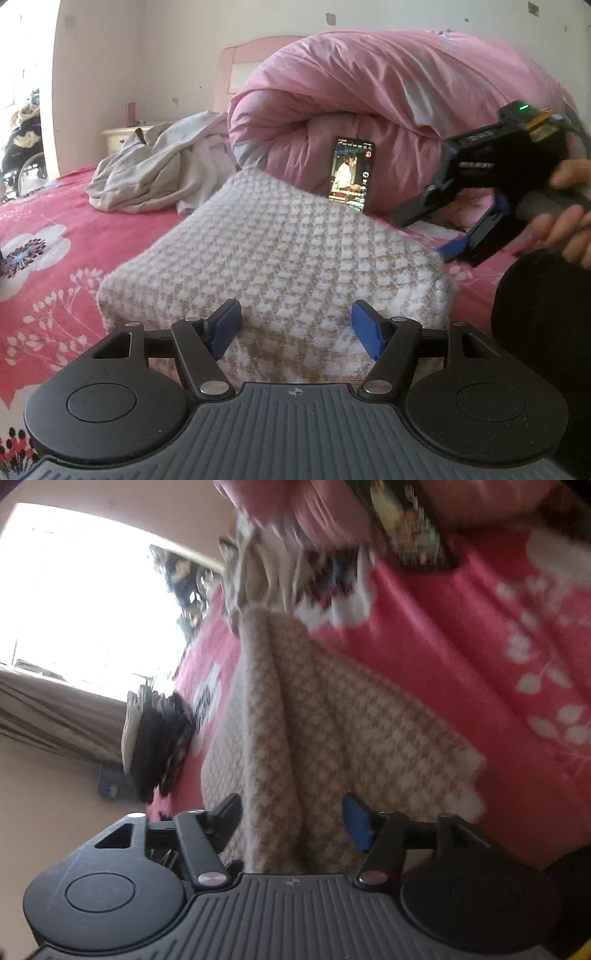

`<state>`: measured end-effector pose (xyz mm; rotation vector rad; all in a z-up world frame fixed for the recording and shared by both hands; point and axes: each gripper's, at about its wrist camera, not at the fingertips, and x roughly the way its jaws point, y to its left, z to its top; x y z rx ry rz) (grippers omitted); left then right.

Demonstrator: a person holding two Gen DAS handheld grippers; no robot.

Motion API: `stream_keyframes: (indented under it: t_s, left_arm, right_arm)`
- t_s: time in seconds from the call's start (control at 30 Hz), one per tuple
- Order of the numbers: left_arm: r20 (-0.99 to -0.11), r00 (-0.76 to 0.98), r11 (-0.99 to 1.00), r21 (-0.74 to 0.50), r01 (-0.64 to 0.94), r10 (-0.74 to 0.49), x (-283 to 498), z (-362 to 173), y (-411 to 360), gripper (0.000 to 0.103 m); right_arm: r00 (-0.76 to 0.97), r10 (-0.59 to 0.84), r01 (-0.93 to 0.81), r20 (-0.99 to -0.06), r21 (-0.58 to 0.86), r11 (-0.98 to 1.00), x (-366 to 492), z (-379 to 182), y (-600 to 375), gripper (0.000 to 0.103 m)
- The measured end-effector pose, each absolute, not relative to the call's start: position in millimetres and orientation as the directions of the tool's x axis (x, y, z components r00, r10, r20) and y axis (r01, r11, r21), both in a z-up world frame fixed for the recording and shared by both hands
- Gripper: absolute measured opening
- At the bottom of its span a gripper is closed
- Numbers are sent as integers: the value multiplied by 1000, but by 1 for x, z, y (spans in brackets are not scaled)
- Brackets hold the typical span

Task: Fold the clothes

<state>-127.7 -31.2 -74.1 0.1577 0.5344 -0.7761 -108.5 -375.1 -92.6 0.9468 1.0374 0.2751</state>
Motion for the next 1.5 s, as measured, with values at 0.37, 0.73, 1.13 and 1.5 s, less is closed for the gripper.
stream_keyframes:
  t_s: [0.37, 0.73, 1.13, 1.5]
  left_arm:
    - [-512, 558, 699, -126, 704, -654, -121, -78, -23, 68]
    - [-509, 557, 716, -187, 673, -656, -117, -76, -20, 68]
    - [-463, 546, 684, -205, 701, -698, -105, -41, -59, 67]
    - [-530, 532, 679, -119, 724, -660, -113, -75, -85, 69]
  right_arm:
    - [405, 739, 226, -538, 843, 489, -88, -125, -362, 89]
    - [316, 710, 132, -629, 770, 624, -71, -109, -321, 67]
    - [403, 682, -73, -611, 721, 689, -54, -36, -336, 33]
    - [429, 639, 10, -639, 711, 704, -69, -87, -385, 47]
